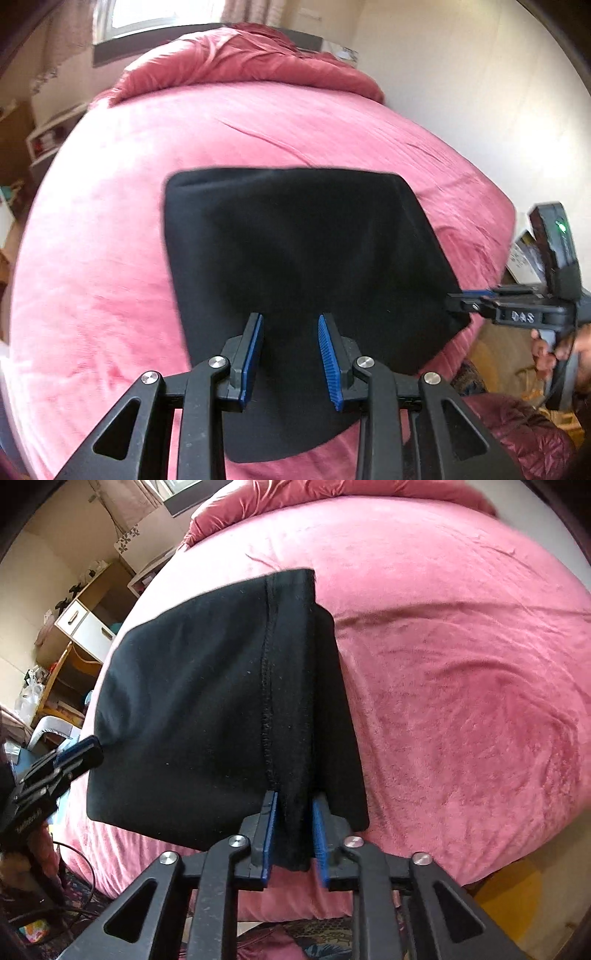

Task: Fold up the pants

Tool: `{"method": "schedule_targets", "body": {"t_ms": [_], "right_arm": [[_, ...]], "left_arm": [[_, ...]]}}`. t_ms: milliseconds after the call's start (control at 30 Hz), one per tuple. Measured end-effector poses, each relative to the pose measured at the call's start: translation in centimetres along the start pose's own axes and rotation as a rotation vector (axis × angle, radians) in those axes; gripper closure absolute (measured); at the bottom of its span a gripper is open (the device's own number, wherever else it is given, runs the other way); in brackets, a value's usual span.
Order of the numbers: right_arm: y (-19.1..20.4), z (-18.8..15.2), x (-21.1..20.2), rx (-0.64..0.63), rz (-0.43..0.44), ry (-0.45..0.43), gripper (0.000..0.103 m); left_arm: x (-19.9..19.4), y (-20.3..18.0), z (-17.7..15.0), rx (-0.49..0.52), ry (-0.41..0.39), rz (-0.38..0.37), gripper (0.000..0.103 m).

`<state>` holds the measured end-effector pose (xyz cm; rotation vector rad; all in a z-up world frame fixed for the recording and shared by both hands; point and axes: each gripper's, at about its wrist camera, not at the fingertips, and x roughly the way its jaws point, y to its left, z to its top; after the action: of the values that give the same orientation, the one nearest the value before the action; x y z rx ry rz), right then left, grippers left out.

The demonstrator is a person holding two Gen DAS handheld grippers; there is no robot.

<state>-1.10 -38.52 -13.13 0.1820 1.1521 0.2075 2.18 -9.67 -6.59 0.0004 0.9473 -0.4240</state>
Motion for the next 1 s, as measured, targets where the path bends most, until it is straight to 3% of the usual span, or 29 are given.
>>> {"method": "schedule_targets", "body": {"t_ms": [100,267,667,1000], "right_arm": [[0.7,0.4,-0.9,-0.023,-0.053,-0.017,0.072],[1.5,1.5,-3.0,-0.035,-0.120,-0.097,0.068],[7.4,6.3,0.0,-0.120,-0.045,-0.114,0.058],[5.7,7.9,1.9,-0.045,-0.082,-0.104,0.053]], "left_arm": [[-0.8,0.4,0.4,-0.018,-0.025,0.035,0.072],[-1.4,1.3,0.9,-0.048,-0.041,0.058,0.072],[-0.8,3.3,2.7,-0.056,-0.022,0.095,0.072],[1.1,5.2,5.0,-0.080,-0.008,0.067,0.072]]}}
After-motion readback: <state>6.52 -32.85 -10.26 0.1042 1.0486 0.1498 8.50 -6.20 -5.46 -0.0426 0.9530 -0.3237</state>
